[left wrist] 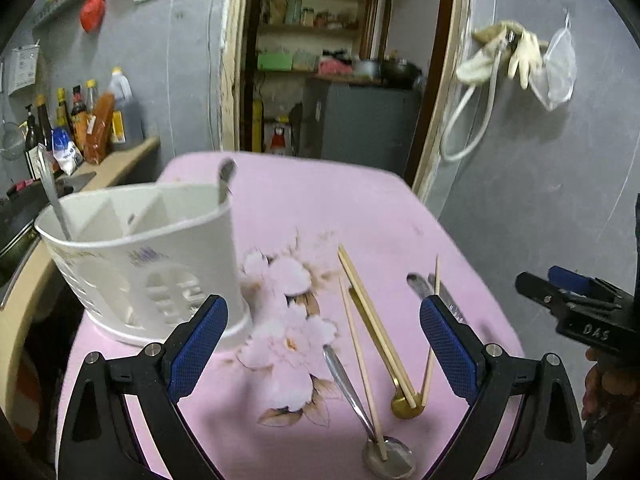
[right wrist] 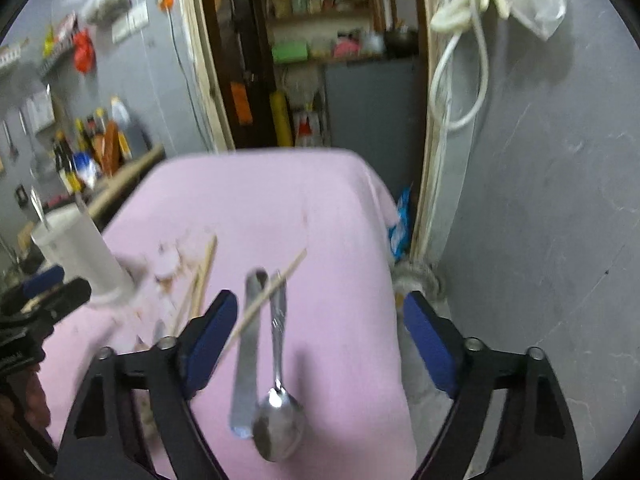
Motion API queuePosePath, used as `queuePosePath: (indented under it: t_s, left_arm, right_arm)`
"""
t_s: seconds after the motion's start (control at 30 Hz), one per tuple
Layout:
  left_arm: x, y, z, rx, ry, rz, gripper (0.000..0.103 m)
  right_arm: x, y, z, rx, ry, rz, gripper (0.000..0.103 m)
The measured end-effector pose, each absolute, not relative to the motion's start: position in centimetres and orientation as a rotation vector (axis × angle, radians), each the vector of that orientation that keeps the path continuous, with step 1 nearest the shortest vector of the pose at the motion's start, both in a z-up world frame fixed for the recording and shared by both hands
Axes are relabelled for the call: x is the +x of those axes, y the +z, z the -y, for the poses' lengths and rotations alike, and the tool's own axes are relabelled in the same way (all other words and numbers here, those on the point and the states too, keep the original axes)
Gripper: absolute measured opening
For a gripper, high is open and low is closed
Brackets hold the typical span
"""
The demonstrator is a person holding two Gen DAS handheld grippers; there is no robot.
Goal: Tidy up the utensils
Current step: 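Grasp a wooden chopstick with the left tool while the right tool grasps an ornate silver spoon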
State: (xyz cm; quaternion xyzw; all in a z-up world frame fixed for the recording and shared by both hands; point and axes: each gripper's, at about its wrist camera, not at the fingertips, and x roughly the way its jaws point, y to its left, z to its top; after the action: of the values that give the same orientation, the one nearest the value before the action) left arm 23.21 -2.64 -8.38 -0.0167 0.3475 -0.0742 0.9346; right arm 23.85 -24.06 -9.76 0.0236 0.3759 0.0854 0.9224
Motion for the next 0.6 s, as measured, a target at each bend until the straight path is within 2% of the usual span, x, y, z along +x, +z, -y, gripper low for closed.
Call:
queuePosePath:
  t_s: [0.03, 0.1, 0.13, 0.2, 0.27, 0.33, 0.37, 0.47, 0.6]
  left_arm:
    - [23.4, -8.8, 2.8, -0.027, -0.149, -0.723, 0.094]
    - [23.9, -9.6, 3.3, -0.007, -0.147, -0.749, 0.092]
    - [24.2, -10.2, 3.6, 0.003, -0.150, -0.763, 0.089]
    - [24.8, -11.1, 4.0, 0.020, -0.156, -0.794, 0.077]
    - [25.7, -12.2, 4.3, 0.033, -0.168, -0.840, 0.061]
    - [26.5, -13.3, 4.5, 0.030, -0.181, -0.888, 0.049]
    - [26.8, -13.9, 4.7, 0.030, -0.185, -0.909, 0.043]
    - [27.9, -15.2, 4.9, 0.038, -0.199, -0.964, 0.033]
    - [29.0, -16.3, 4.9, 0.030, -0.195, -1.019, 0.028]
  right_arm:
    - [24.2, -10.5, 24.0, 0.042, 0.183, -0.799, 0.073]
    - [24.4, -11.3, 23.8, 0.036, 0.201, -0.831, 0.071]
    - [24.5, -11.8, 23.6, 0.031, 0.211, -0.846, 0.069]
    - [24.7, -12.5, 23.3, 0.021, 0.233, -0.865, 0.065]
    - [24.8, -13.1, 23.0, 0.011, 0.258, -0.889, 0.062]
    - [25.1, -13.6, 22.8, 0.002, 0.274, -0.909, 0.053]
    - [25.2, -13.8, 22.7, -0.005, 0.278, -0.920, 0.053]
    - [25.7, -14.2, 22.6, -0.004, 0.294, -0.937, 0.049]
    - [26.2, -14.6, 22.0, -0.047, 0.293, -0.942, 0.045]
